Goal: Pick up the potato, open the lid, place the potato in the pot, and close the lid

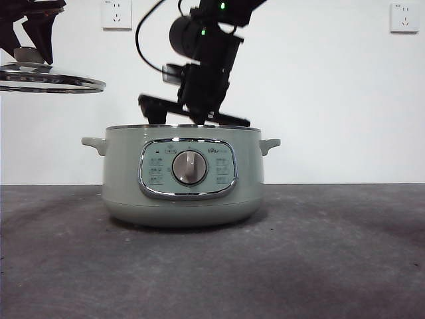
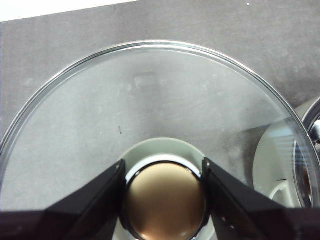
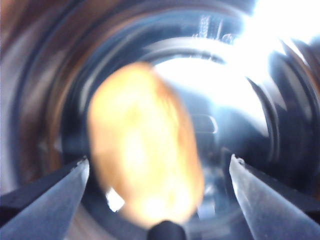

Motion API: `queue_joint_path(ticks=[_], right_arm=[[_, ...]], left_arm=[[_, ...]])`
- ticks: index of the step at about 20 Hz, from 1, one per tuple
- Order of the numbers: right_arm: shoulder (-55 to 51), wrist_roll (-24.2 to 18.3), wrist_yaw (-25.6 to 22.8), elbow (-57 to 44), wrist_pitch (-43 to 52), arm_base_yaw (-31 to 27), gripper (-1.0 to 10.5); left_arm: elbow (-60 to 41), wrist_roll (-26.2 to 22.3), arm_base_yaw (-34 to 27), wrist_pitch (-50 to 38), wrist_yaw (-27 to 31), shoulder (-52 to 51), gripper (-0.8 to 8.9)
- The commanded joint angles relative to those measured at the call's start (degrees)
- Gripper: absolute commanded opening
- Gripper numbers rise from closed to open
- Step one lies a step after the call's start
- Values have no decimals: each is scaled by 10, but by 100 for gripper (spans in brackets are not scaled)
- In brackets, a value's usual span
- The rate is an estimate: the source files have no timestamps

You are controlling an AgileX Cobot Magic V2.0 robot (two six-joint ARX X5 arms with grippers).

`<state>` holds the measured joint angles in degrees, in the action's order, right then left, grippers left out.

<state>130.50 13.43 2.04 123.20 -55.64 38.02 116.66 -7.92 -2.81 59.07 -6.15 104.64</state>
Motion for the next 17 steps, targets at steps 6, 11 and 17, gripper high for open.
queue_joint_path(ticks=[6, 11, 17], right_arm=[[-172, -56, -145, -2, -186, 34, -16], [-270, -61, -157, -68, -220, 55, -16], [-451, -39, -160, -316, -140, 105, -11]], left_arm=[[2, 26, 100, -17, -17, -9, -8], [2, 50, 169, -21, -13, -2, -8], [2, 66, 229, -18, -13, 5, -8]])
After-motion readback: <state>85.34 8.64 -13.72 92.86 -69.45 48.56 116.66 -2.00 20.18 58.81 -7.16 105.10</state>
